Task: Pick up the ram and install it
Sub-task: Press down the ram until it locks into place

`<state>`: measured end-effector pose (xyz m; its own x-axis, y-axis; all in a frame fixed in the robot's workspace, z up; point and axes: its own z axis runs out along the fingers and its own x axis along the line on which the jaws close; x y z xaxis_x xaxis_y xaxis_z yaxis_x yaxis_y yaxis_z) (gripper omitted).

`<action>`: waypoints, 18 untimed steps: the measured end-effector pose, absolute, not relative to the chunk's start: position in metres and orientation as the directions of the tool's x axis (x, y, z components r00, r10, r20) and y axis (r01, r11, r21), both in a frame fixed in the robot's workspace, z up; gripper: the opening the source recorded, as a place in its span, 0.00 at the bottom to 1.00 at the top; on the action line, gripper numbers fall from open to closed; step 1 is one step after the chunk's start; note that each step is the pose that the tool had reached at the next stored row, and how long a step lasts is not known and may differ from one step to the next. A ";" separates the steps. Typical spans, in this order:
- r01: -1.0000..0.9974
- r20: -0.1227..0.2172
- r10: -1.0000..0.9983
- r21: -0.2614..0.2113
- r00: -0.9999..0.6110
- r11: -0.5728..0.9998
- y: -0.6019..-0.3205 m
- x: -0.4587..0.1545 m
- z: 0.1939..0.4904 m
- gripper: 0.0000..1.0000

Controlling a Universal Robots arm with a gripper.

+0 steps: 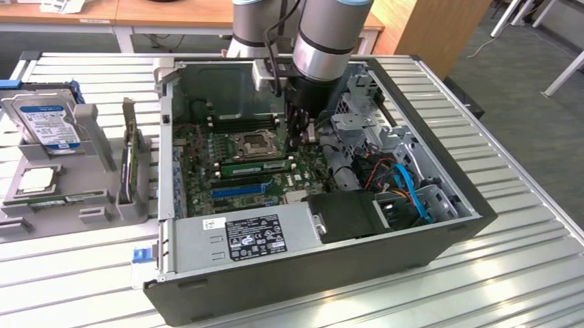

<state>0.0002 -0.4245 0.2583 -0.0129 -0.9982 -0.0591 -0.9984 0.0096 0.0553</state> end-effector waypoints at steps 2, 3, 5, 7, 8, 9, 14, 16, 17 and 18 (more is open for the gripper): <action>-0.998 -0.059 -0.998 0.055 -0.013 0.010 -0.425 0.000 0.258 0.10; -0.998 -0.059 -0.998 0.055 -0.013 0.010 -0.425 0.000 0.258 0.10; -0.998 -0.059 -0.998 0.055 -0.013 0.010 -0.425 0.001 0.258 0.10; -0.998 -0.059 -0.998 0.055 -0.013 0.010 -0.424 0.002 0.258 0.10; -0.998 -0.059 -0.998 0.055 -0.013 0.010 -0.424 0.003 0.258 0.10; -0.998 -0.059 -0.998 0.055 -0.013 0.010 -0.424 0.003 0.258 0.10; -0.998 -0.059 -0.998 0.055 -0.013 0.010 -0.425 0.003 0.258 0.10; -0.998 -0.059 -0.998 0.055 -0.013 0.010 -0.424 0.003 0.257 0.10; -0.998 -0.059 -0.998 0.055 -0.013 0.010 -0.424 0.003 0.256 0.10; -0.998 -0.059 -0.998 0.055 -0.013 0.010 -0.425 0.003 0.256 0.10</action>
